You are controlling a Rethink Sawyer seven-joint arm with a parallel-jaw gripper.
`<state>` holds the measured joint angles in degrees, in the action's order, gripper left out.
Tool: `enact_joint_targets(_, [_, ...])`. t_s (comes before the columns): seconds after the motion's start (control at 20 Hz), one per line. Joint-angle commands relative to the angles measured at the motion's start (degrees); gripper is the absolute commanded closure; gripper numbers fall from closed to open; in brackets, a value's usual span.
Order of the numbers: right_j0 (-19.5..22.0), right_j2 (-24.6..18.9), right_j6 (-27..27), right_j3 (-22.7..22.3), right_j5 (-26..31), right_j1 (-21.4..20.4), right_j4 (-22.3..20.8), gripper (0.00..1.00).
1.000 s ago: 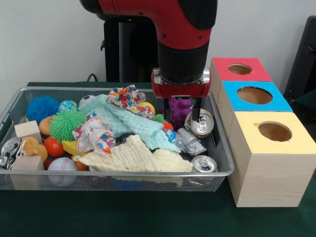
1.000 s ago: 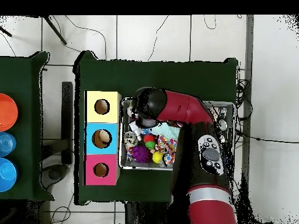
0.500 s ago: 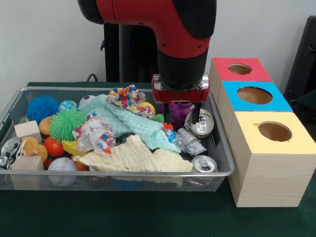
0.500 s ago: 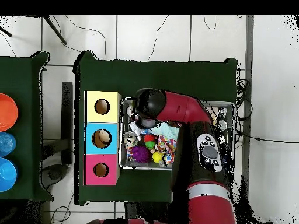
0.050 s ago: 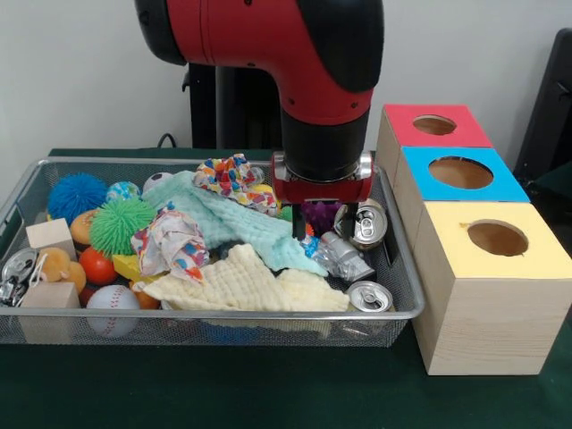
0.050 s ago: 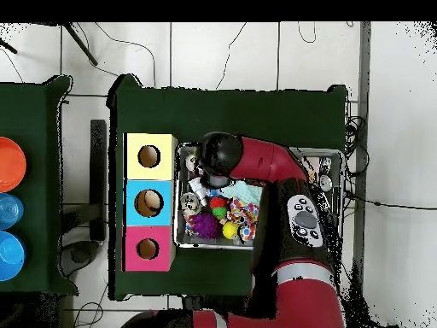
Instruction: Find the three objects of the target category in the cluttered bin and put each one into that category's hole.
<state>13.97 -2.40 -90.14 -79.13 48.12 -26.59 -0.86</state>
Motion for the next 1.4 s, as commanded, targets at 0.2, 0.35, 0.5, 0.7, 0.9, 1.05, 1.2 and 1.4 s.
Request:
enact_joint_targets(0.2, [2.76, -3.7, -1.74, -4.32, -7.47, 2.54, -2.67, 0.0])
enact_joint_targets(0.35, [2.5, -3.57, -0.98, -4.29, -10.22, 2.76, -4.2, 0.0])
enact_joint_targets(0.5, [2.53, -3.77, 0.28, -4.52, -12.5, 2.29, -5.4, 0.0])
enact_joint_targets(0.7, [3.92, -5.79, 3.33, -4.97, -15.51, 2.36, -7.02, 0.0])
enact_joint_targets(0.9, [5.39, -8.85, 6.94, -5.64, -19.19, 1.71, -9.76, 0.0])
enact_joint_targets(1.05, [5.53, -10.24, 9.12, -5.02, -19.59, 1.07, -12.75, 0.0])
enact_joint_targets(1.2, [6.77, -13.04, 12.49, -3.99, -17.53, 1.41, -14.8, 0.0])
enact_joint_targets(1.4, [10.59, -19.45, 19.23, -3.86, -13.68, 2.99, -17.14, 0.0])
